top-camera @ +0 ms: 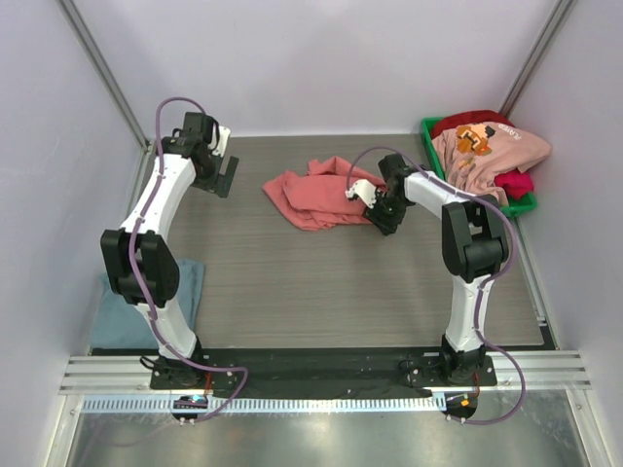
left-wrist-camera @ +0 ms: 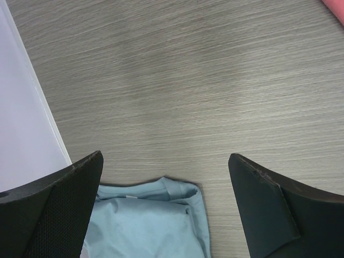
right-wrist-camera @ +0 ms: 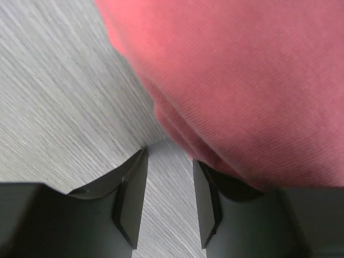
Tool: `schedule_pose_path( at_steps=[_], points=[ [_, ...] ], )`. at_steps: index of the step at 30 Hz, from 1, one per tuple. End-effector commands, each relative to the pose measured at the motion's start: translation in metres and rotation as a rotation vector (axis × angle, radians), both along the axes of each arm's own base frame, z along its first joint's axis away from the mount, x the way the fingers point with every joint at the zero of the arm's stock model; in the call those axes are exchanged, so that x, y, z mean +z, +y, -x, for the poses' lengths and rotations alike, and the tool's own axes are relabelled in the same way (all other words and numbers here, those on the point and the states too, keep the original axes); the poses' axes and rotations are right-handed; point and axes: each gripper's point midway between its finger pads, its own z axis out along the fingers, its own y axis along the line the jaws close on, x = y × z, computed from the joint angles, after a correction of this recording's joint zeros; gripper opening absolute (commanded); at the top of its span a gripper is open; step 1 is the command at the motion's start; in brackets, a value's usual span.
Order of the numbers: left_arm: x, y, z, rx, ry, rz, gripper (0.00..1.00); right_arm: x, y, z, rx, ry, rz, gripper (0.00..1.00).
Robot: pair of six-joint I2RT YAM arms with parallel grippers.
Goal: Fold and stack the t-shirts
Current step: Flatten the tshirt out
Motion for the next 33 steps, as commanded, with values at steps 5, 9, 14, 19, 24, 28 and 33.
schedule_pose_path(
  at_steps=[5,9,14,19,24,28,33],
  points=[
    [0.011,-0.001,-0.010,-0.003,-0.028,0.002,1.00,0.030,-0.002,-0.036,-0.083,-0.148,-0.058,0.44],
    [0.006,-0.003,-0.010,-0.007,-0.016,0.007,1.00,0.045,-0.012,-0.046,-0.105,-0.197,-0.061,0.43],
    [0.004,-0.008,-0.011,-0.021,-0.009,0.003,1.00,0.055,-0.021,-0.054,-0.122,-0.224,-0.071,0.43],
    [0.003,-0.010,-0.013,-0.028,-0.008,-0.003,1.00,0.072,-0.021,-0.060,-0.125,-0.264,-0.105,0.43],
    [0.001,-0.014,-0.014,-0.039,-0.004,-0.019,1.00,0.055,-0.019,-0.064,-0.123,-0.231,-0.106,0.45],
    [0.003,-0.015,-0.014,-0.052,-0.009,-0.038,1.00,0.046,-0.009,-0.058,-0.106,-0.166,-0.148,0.48],
    [0.000,-0.013,-0.012,-0.046,-0.003,-0.049,1.00,0.036,-0.007,-0.051,-0.102,-0.090,-0.141,0.49]
  ],
)
